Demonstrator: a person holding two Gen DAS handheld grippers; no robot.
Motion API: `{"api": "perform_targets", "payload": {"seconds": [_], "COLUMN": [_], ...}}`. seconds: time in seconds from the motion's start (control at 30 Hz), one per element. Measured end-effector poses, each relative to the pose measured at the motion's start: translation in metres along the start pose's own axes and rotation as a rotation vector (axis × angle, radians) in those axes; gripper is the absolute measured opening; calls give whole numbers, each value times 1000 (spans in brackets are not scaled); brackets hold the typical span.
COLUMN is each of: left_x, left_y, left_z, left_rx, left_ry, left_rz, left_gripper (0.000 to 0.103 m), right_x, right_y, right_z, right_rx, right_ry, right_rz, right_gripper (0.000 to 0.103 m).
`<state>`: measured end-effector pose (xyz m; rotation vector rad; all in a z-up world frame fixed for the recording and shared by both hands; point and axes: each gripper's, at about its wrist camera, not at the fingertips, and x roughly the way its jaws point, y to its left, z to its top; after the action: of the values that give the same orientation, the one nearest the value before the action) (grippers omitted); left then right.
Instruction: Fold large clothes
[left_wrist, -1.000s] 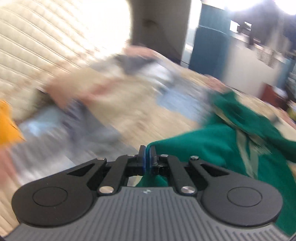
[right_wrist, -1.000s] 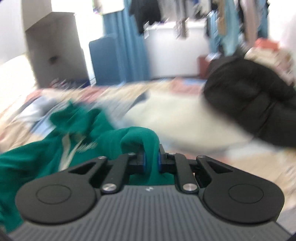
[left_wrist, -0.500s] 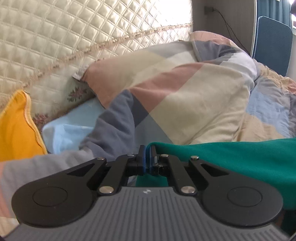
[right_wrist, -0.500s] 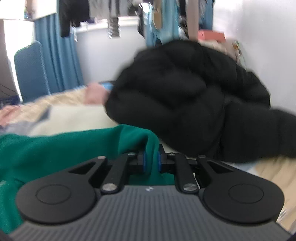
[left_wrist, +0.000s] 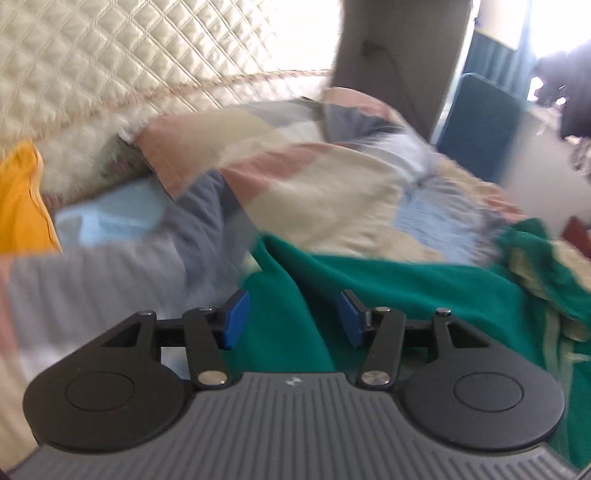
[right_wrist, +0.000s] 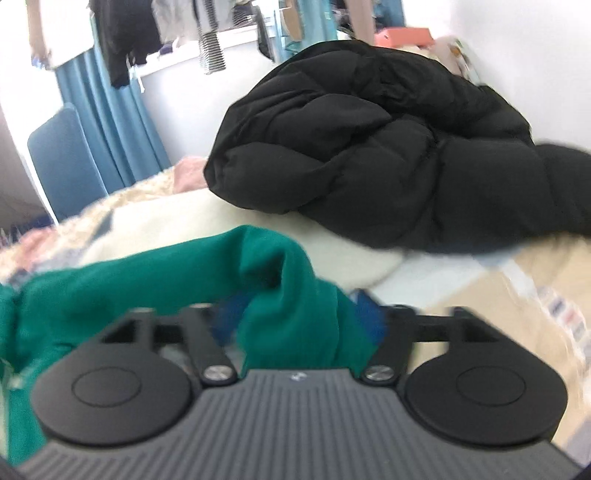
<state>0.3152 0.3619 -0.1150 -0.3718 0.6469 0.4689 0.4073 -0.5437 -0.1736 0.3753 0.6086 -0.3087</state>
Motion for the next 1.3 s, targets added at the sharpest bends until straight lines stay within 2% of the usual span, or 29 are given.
{"api": "perform_targets", "payload": {"seconds": [0.13,0.2,0.37,0.43,0.47,0.57,0.7,0.77,0.83,0.87,0.9,0.93,0.97,1.0,1.03,1.07,1.1,1.17,1.3], "left_x": [-46,-60,-73,-70,-67,-57,-53,-50,-51,-51,-48,-45,-46,-43,-43,-42,-46,-57,-84], "left_y": [-18,-31,-70,-81,-86,-92,-95,-94,-97,-98,-97,-97,-98,-98,-100,-100,-100,-100,-104], "left_z": [-44,-72,-138,-160,-170,-189,-208,-211,-214,-215,-214,-212,-214,-211,-211,-209,-207,-201,-188], "left_rx": [-27,-46,-60,-63,-72,-74,-78,-87,-82,-83,-87,-90,-91,-91,-89,-87,-88,-90,-122], "left_ry": [54,112,270,327,357,389,386,390,390,394,399,401,403,407,409,409,403,393,391], "left_rz": [-128,-190,-303,-301,-290,-248,-190,-178,-174,-173,-168,-161,-158,-162,-171,-188,-216,-258,-349], "left_gripper": [59,59,59,59,59,59,59,58,58,58,58,53,44,38,23,16,8,7,6], "right_x": [-42,-65,-103,-108,-109,-103,-88,-84,-77,-74,-74,-73,-76,-81,-84,-87,-93,-109,-132], "right_y": [2,9,29,33,35,42,44,49,55,59,64,73,83,88,91,93,95,96,91], "right_z": [-18,-28,-60,-77,-86,-111,-132,-141,-151,-155,-160,-165,-167,-167,-164,-161,-157,-148,-121], "right_rx": [-2,-68,-264,-305,-324,-404,-412,-433,-450,-446,-441,-458,-517,-565,-574,-567,-581,-617,-561], "right_ry": [56,84,230,316,351,462,557,570,581,584,591,591,570,546,541,537,520,461,372], "right_rz": [110,164,355,454,470,479,513,517,514,502,494,496,495,502,518,528,536,551,550], "right_gripper": [76,76,76,76,76,76,75,74,69,64,54,53,46,27,20,16,14,12,11]}}
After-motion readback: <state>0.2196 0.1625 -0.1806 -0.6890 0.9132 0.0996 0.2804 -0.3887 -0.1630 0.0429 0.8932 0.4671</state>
